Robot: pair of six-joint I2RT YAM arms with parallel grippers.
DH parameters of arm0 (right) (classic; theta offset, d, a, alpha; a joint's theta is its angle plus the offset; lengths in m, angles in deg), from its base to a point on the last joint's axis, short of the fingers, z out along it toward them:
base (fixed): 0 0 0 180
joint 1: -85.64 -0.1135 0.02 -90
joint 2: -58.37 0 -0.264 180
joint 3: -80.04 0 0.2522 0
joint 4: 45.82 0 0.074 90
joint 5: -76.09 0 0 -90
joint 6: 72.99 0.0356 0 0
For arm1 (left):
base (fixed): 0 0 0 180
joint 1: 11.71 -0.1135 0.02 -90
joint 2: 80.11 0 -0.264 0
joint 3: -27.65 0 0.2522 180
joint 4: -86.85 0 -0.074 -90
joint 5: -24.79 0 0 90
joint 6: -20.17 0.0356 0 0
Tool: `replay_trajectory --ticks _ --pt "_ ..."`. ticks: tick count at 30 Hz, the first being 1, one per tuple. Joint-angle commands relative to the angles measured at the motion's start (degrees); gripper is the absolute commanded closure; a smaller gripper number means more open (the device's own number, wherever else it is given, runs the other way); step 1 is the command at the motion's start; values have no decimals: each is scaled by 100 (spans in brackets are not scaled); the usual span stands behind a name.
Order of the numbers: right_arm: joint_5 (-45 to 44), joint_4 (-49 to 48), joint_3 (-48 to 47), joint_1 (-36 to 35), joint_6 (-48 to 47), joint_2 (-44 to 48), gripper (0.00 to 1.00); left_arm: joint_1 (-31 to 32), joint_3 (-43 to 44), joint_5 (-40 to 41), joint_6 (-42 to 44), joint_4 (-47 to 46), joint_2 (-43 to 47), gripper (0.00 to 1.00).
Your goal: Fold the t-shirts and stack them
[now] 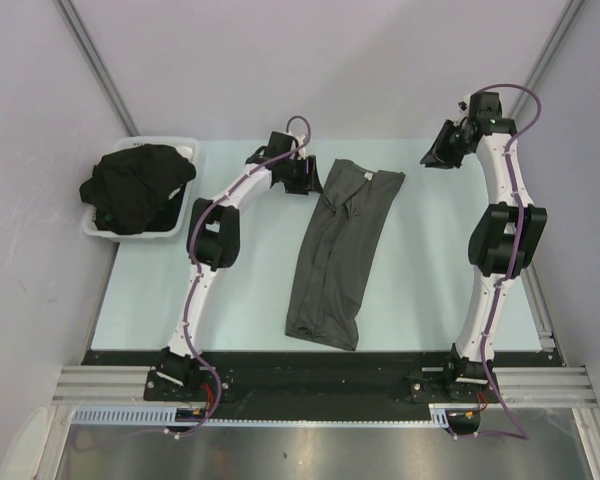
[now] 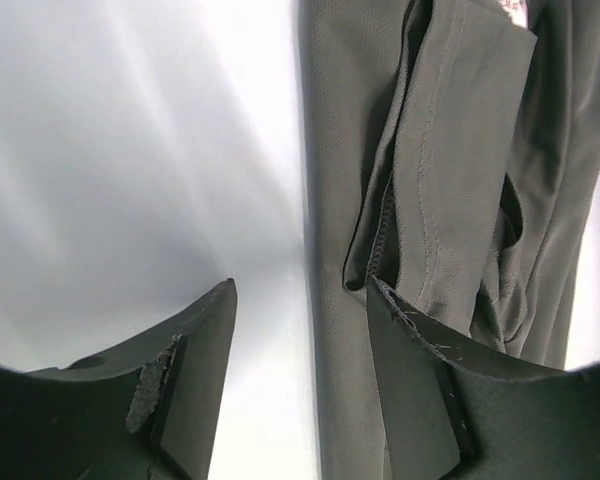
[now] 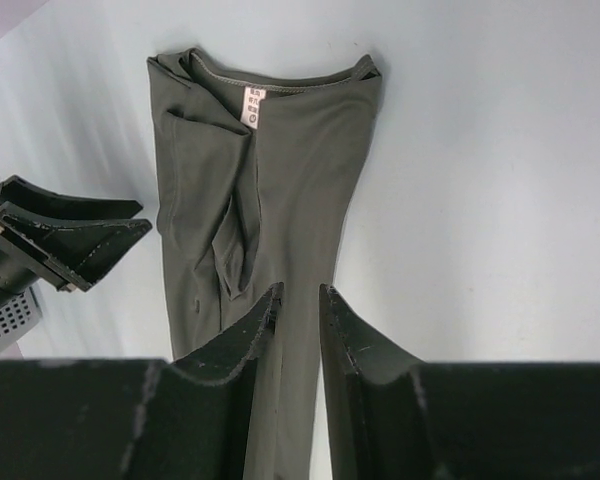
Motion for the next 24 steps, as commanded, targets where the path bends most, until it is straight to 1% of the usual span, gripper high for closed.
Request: replay_trajectory --ticks 1,6,18,21,22,24 --pt "-20 62 -378 -77 -61 -37 75 14 68 -310 -198 -80 -216 39" --pt "24 44 -430 -95 -44 -90 75 129 50 -441 -206 -28 -233 39" --pt "138 53 -466 -60 -52 -143 75 498 -29 -459 -294 87 -295 40" --pt "155 62 -430 -7 -44 -134 75 524 -29 -415 -338 78 -313 45" --pt "164 62 -413 2 -44 -116 75 524 -29 -346 -338 87 -304 50" --pt "199 44 -369 28 -35 -116 75 507 -29 -293 -338 96 -312 56"
